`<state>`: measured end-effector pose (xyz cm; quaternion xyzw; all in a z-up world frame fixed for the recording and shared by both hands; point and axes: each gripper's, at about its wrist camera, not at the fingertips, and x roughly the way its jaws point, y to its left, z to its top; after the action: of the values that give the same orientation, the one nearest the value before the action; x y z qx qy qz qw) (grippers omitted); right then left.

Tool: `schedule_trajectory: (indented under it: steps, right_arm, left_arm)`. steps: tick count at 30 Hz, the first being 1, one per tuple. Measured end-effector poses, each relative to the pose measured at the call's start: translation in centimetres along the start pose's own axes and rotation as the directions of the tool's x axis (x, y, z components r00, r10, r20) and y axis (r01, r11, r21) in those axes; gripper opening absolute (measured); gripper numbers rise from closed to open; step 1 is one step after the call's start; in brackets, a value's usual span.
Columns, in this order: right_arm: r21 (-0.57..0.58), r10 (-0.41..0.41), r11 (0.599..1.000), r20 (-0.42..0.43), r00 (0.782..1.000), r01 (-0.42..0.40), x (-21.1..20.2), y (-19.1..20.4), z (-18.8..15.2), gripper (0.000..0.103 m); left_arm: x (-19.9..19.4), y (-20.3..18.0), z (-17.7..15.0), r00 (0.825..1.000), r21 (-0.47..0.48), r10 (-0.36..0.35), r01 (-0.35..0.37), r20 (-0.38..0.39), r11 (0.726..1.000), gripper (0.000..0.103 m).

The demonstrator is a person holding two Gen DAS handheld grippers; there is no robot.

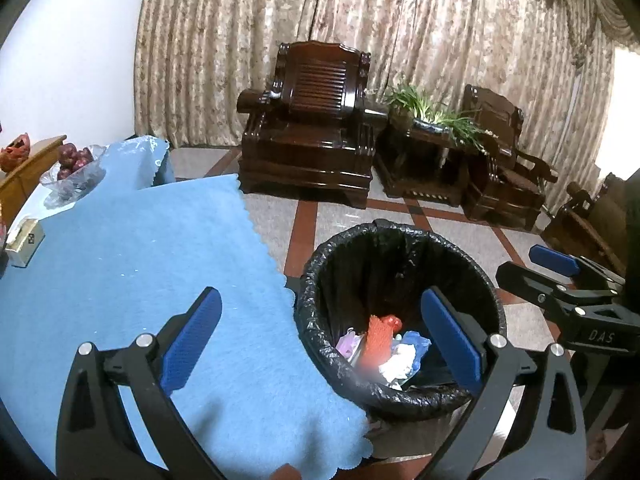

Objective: Collect trash

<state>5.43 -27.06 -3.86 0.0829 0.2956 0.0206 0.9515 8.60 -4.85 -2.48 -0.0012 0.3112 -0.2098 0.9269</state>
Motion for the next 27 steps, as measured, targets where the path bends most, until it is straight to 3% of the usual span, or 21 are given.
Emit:
schedule_trajectory:
  steps: [27]
  right_arm:
    - [-0.072,0.014,0.997,0.039,0.999,-0.011,-2.7,2.8,0.3,0.097]
  left_arm:
    - [-4.1,-0.5,-0.1,0.998,-0.002,0.035,-0.035,0.058,0.999,0.097]
